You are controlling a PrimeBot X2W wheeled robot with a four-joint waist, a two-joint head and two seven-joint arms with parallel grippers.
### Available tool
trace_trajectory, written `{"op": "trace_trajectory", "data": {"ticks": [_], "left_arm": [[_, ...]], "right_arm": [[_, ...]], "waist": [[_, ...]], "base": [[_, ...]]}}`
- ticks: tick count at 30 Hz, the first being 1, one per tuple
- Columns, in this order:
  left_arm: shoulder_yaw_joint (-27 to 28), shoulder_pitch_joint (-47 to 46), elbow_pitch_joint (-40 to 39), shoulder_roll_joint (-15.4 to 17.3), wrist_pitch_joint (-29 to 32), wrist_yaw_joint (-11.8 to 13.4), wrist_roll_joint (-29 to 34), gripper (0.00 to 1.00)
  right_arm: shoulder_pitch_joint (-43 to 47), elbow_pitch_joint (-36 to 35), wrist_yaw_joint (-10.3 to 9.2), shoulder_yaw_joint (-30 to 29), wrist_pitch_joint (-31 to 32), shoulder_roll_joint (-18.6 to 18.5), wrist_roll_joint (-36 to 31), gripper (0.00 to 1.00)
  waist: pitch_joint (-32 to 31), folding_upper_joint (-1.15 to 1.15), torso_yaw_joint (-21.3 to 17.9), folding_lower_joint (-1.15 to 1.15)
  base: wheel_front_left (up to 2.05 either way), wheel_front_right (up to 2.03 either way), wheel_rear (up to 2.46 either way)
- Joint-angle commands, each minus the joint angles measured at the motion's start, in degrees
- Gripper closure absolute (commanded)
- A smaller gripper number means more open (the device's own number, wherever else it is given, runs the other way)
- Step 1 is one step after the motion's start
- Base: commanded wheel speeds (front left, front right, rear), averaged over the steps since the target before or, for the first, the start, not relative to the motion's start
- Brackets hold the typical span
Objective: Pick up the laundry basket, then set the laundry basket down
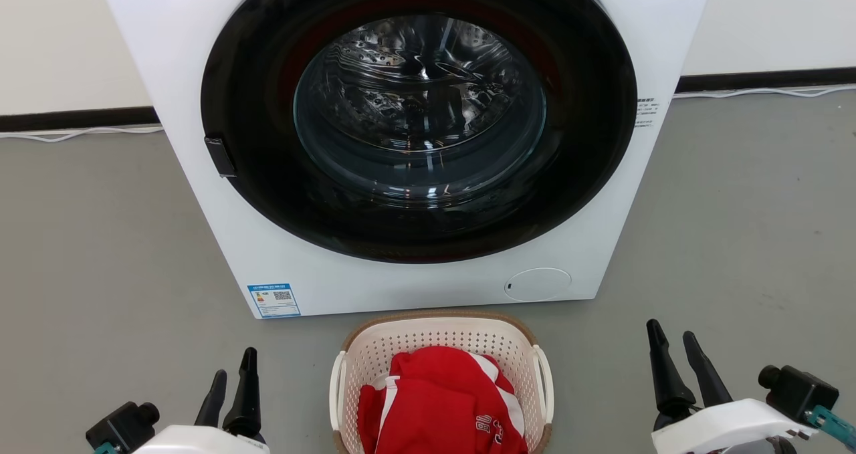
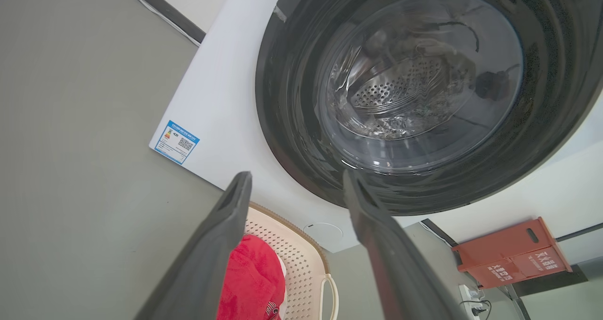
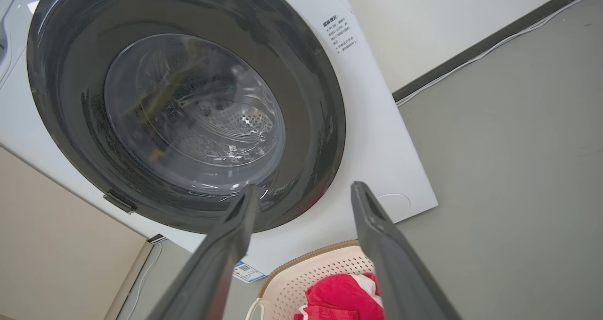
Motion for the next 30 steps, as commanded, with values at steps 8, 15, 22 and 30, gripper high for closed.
{"op": "trace_trajectory", "data": {"ticks": [8, 15, 22, 30], "left_arm": [[0.81, -0.73, -1.06, 0.65, -2.06, 0.23, 6.25, 0.00], [0.75, -0.52, -0.79, 0.69, -3.25, 0.48, 10.70, 0.00], [1.12, -0.30, -0.24, 0.73, -4.44, 0.51, 15.37, 0.00], [1.47, -0.32, 0.30, 0.77, -5.64, 0.44, 20.09, 0.00]], "right_arm": [[-1.38, -1.74, 0.28, 1.55, -2.23, -0.80, -7.57, 0.00], [-1.62, -1.56, 0.30, 1.46, -3.40, -1.11, -12.41, 0.00], [-1.57, -1.39, 0.33, 1.58, -4.57, -1.51, -17.37, 0.00], [-1.58, -1.31, 0.35, 1.78, -5.76, -1.76, -22.55, 0.00]], "waist": [[-0.03, 0.00, 0.00, 0.00], [-0.13, 0.00, -0.09, 0.00], [-0.07, 0.00, -0.20, 0.00], [-0.07, 0.00, -0.21, -0.01]], "base": [[0.00, 0.00, 0.00], [0.00, 0.00, 0.00], [0.00, 0.00, 0.00], [0.00, 0.00, 0.00]]}}
